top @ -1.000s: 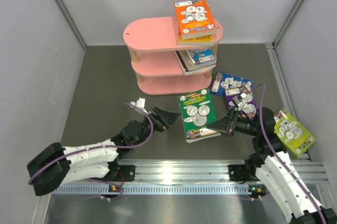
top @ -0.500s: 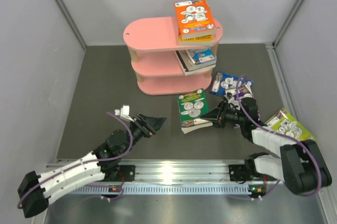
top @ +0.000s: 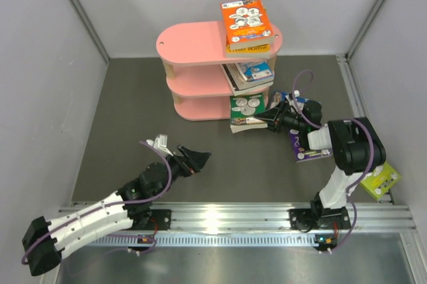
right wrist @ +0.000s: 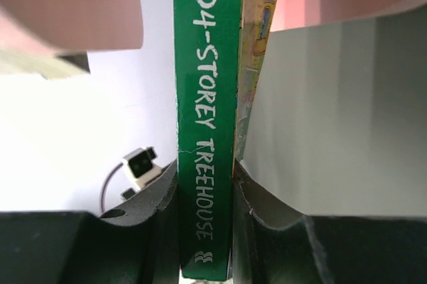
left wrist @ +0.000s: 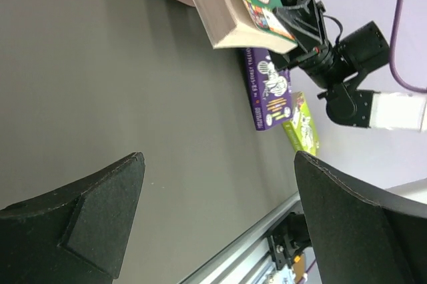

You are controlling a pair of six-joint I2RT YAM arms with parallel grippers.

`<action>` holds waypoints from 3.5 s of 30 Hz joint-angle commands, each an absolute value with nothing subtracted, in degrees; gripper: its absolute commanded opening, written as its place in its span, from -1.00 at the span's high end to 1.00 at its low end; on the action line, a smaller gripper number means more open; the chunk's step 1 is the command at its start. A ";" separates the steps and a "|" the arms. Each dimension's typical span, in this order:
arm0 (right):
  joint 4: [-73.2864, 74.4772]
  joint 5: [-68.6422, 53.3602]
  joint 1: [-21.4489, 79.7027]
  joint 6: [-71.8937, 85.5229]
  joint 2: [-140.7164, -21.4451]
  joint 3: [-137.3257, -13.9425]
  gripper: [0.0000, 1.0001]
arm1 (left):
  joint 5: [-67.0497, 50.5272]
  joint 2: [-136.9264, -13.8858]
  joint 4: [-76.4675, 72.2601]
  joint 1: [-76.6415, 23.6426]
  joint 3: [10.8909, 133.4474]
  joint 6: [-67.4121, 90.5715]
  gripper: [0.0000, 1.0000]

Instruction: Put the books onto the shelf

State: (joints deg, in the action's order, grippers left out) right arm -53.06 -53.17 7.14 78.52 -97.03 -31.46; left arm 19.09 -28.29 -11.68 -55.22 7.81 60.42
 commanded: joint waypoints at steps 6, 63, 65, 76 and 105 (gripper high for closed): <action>-78.23 -52.83 5.98 88.51 -111.00 -43.23 1.00 | 18.90 -35.40 -15.03 -54.23 11.86 56.87 -0.97; 27.34 -1.15 -15.72 24.87 -79.53 -47.90 -1.00 | -1.67 -69.43 -32.08 -55.63 20.22 59.15 -0.97; 26.20 -1.05 -16.43 24.96 -81.91 -47.90 -1.00 | -1.76 -69.87 -32.95 -55.72 19.51 59.33 -0.97; 9.27 -20.36 -16.79 26.80 -95.00 -39.84 -1.00 | -2.99 -76.10 -36.64 -55.63 20.82 58.36 -0.97; 5.18 -32.17 -3.87 32.43 -78.87 -30.15 1.00 | -4.84 -90.18 -38.85 -54.93 30.93 58.89 -0.96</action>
